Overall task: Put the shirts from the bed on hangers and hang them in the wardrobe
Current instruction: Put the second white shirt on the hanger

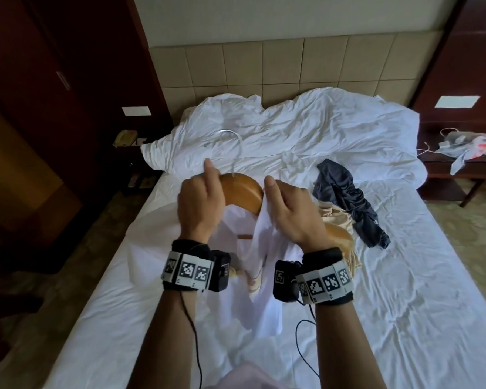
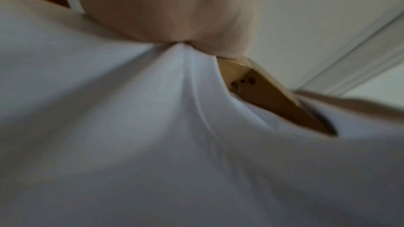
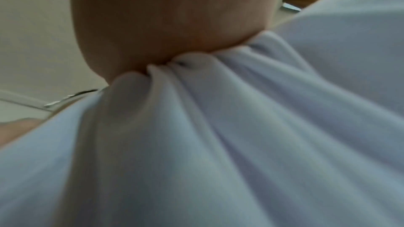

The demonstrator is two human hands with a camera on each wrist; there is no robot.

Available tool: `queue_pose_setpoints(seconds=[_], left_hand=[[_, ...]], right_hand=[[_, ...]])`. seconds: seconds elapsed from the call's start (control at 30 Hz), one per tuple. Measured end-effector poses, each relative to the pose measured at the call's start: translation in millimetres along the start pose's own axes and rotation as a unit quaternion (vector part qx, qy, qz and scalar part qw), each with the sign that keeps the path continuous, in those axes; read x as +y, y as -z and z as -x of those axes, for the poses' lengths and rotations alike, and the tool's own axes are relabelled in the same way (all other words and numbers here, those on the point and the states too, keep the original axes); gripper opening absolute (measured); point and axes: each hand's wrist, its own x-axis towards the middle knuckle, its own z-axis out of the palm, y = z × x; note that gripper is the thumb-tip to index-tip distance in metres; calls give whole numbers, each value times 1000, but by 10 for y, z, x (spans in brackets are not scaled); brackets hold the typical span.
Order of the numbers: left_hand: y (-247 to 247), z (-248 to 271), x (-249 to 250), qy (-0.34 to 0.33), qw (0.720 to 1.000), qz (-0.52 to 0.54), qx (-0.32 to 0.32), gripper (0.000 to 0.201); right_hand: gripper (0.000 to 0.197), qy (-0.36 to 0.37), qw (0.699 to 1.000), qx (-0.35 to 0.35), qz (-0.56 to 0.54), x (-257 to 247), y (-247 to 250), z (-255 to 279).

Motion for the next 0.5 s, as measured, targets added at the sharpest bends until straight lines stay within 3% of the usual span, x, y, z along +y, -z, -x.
queue_pose_setpoints(seconds=[0.07,0.13,0.23,0.33,0.43,0.5], left_hand=[[145,-58,-78,43,998,21,42,57],[276,-97,-140,65,996,21,54,63],[430,-119,-150,90,993,26,66,57],[547,-144,-206,102,990,38,95,56],[618,-190,-293,125,983,64,119,55],[655,-213,-321,137,978,82,133,58]], right_hand=[[58,4,999,17,45,162,50,5],[53,9,998,43,50,280,80,14],[46,3,997,62,52,400,66,37],[41,-44,997,51,31,576,56,60],[63,-115,990,65,-48,679,75,92],[67,-156,979,93,-88,675,98,117]])
